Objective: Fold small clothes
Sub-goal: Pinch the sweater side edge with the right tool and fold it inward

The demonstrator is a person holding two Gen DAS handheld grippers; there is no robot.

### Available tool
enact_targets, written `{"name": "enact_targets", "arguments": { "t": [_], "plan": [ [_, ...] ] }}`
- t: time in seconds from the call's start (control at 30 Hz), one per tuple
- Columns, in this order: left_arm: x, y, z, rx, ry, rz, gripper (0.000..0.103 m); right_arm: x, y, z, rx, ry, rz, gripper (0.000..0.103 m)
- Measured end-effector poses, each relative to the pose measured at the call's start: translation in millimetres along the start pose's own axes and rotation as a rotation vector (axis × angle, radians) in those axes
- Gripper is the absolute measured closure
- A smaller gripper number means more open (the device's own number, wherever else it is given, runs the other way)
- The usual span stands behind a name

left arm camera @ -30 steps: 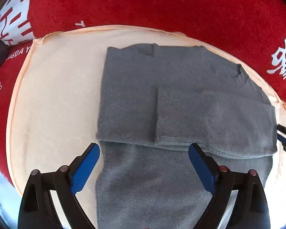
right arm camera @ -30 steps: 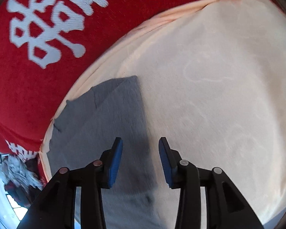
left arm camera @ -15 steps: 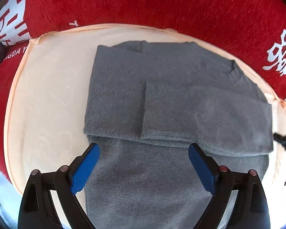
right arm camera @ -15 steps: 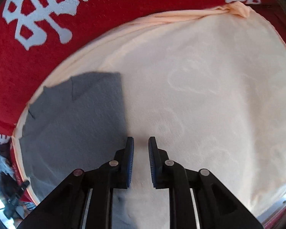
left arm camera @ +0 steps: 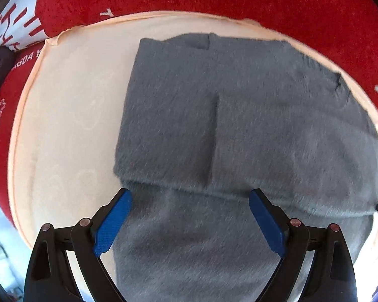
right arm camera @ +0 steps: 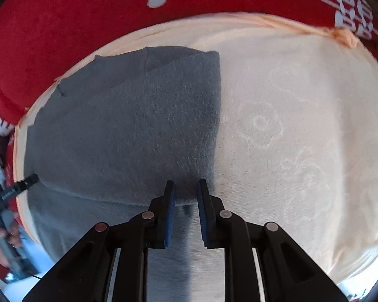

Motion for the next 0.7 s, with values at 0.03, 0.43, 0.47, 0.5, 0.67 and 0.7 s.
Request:
{"name": "enact_targets", "arguments": {
  "t": [0.03, 0.43, 0.47, 0.5, 0.67, 0.7],
  "plan": [
    [-1, -4, 0, 0.009, -0.001, -0.004, 0.009, 0, -4, 1, 0.015, -0.016, -0.020, 0.082],
    [-9, -64, 17, 0.027, -0.029, -0.082, 0.009, 2, -67, 23, 0.112, 0.210, -0.113, 0.062],
    [-8, -68, 21, 0.028, -0.032, -0.088, 0.009, 4, -69, 21, 0.107, 0.219, -0.121, 0.061],
    [-8, -71, 25, 0.029, -0.037, -0.093, 0.009, 6, -71, 18, 0.103, 0.228, -0.128, 0.060],
    [-10, -90, 47, 0.054, -0.070, -0.097, 0.009, 19, -74, 3, 0.099, 0.260, -0.157, 0.058],
    [-11, -95, 52, 0.061, -0.067, -0.098, 0.008, 20, -75, 1, 0.098, 0.266, -0.162, 0.057]
  ]
}}
Point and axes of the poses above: each gripper's, at about its wrist camera, not at the fingertips, and x roughly the way its jaws point, z to its right, y to its top, the point moved 4 cm from there along x, roughly the way its jaws point, and after that the axes turned 13 degrees about -z, right-handed, at the moved point
